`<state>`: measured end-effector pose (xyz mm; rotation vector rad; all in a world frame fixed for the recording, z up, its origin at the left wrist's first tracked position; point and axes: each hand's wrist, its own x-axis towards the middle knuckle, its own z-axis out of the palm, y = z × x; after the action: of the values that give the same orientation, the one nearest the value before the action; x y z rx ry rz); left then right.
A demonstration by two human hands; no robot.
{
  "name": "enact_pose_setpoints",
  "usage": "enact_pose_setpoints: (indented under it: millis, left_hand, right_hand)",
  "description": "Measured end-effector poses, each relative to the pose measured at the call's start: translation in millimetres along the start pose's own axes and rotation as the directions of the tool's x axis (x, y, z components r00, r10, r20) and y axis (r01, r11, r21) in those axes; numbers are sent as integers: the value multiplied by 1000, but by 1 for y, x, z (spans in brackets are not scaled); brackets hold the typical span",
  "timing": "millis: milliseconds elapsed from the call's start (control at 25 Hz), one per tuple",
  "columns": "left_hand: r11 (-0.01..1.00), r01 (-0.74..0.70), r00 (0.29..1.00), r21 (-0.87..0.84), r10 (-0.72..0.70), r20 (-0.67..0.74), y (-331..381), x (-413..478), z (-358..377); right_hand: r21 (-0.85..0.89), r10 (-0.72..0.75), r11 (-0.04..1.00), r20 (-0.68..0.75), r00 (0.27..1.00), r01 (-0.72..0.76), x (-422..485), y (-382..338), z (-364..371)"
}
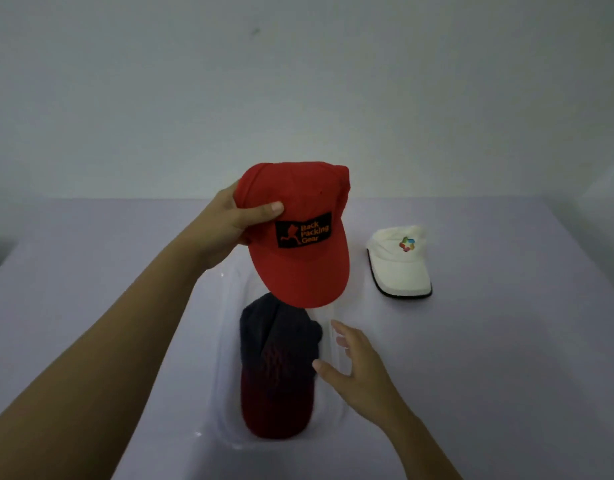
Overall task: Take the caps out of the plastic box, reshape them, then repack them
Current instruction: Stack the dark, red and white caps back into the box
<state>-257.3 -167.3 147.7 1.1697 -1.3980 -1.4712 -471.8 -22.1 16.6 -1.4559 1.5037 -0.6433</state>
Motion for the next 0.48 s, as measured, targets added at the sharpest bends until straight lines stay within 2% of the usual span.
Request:
enact_pose_setpoints:
  millis: [120, 320, 480]
  left_hand:
    - [999, -36, 997, -23, 35, -62, -4, -8, -32]
    - [993, -72, 990, -92, 60, -129, -14, -12, -59]
    - [992, -45, 988, -114, 27, -155, -25, -9, -71]
  right_hand:
    - [-119, 2, 993, 79, 997, 7, 35, -13, 25]
    - [-188, 200, 970, 238, 950, -157, 80, -5, 41]
    - [-201, 312, 944, 296, 903, -260, 99, -11, 41]
